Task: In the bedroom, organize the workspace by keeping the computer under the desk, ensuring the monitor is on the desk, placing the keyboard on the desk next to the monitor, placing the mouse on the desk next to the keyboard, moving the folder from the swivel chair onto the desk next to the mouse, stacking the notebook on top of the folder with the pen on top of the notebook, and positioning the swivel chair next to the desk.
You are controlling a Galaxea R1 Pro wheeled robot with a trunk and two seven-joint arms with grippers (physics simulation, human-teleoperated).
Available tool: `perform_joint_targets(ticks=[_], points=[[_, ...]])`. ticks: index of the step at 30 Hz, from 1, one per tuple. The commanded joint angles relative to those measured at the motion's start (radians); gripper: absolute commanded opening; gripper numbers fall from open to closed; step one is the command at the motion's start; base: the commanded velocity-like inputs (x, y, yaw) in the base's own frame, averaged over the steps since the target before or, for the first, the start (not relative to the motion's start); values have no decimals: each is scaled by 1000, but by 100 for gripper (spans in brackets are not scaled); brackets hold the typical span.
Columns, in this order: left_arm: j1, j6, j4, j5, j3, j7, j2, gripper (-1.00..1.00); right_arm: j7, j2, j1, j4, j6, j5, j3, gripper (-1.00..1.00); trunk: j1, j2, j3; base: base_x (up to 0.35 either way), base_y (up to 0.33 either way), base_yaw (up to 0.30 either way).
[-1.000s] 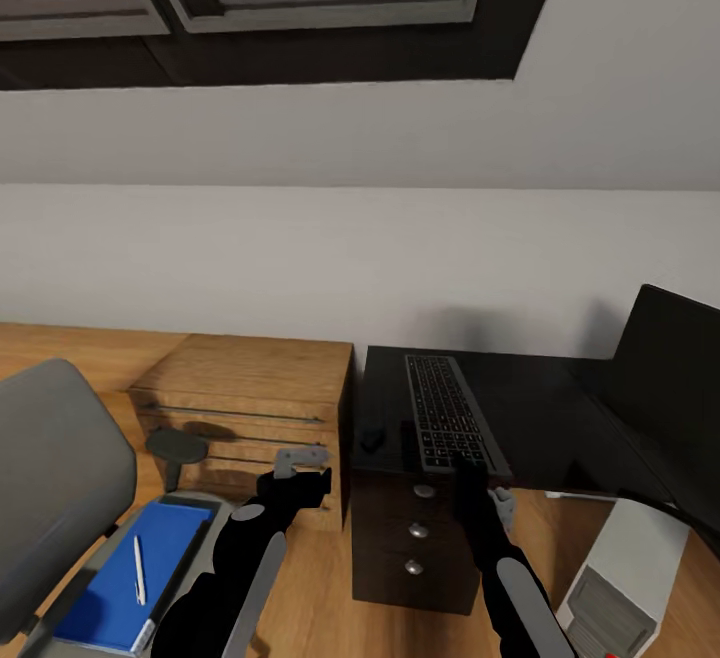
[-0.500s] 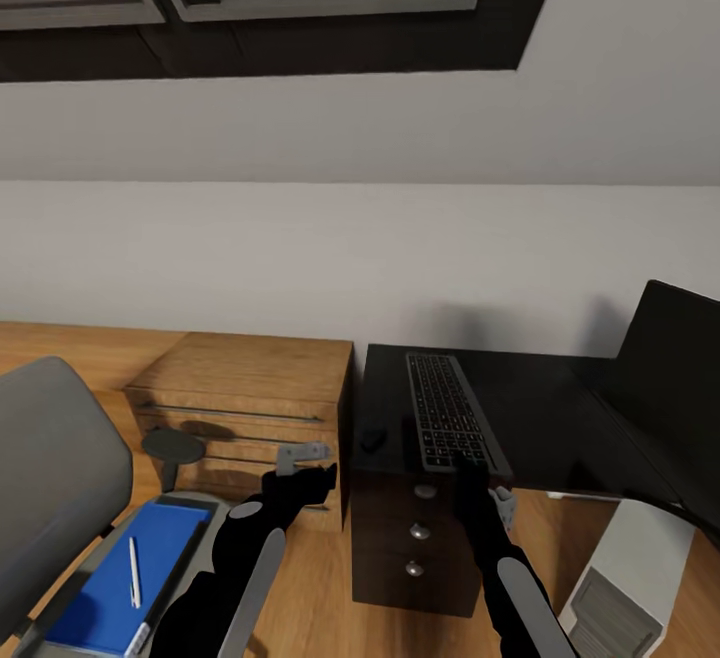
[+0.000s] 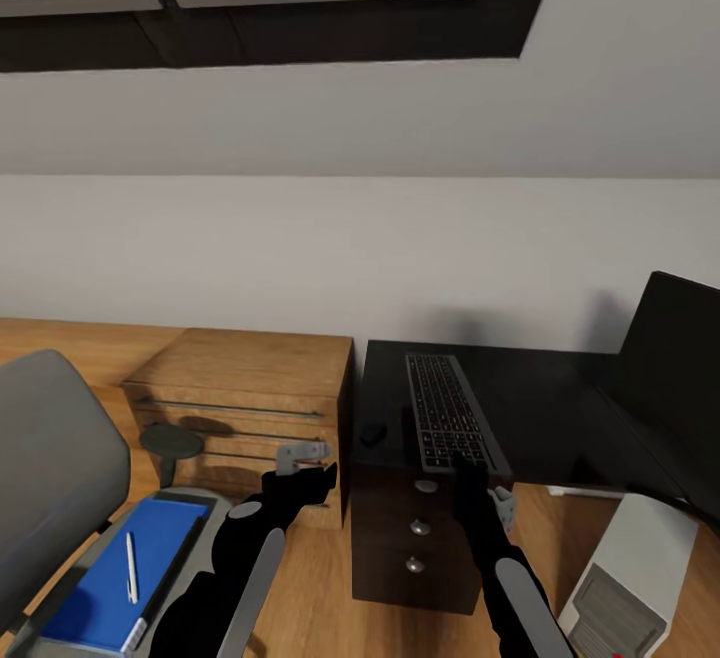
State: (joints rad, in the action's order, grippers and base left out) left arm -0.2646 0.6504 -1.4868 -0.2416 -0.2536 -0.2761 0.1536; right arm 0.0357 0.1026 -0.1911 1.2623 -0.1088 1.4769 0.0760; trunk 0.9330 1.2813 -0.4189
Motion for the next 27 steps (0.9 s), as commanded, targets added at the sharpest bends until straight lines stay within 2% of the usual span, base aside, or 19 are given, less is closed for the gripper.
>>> perform_joint_targets(ticks=[1,4,8,27], points=[[-1,3,-1,-10,-1,-9,0,100,5,0,-1,1,-7,3,2,-100,4,8,-4,0,0,0],[-1,3,-8,-11,0,-9,0,100,9,0,-1,5,-7,-43,0,-100,15,29,-14,0,0,0],[-1,4,-11,-11,1,-10,0,100,23,0,-1,6,-8,-64,-2,-100,31,57,-26,0,0,0],[-1,5,-15,-10,5,-12,0,100,24,0,-1,3,-6,-64,-10,-100,104,190,-86,-56,0,0]])
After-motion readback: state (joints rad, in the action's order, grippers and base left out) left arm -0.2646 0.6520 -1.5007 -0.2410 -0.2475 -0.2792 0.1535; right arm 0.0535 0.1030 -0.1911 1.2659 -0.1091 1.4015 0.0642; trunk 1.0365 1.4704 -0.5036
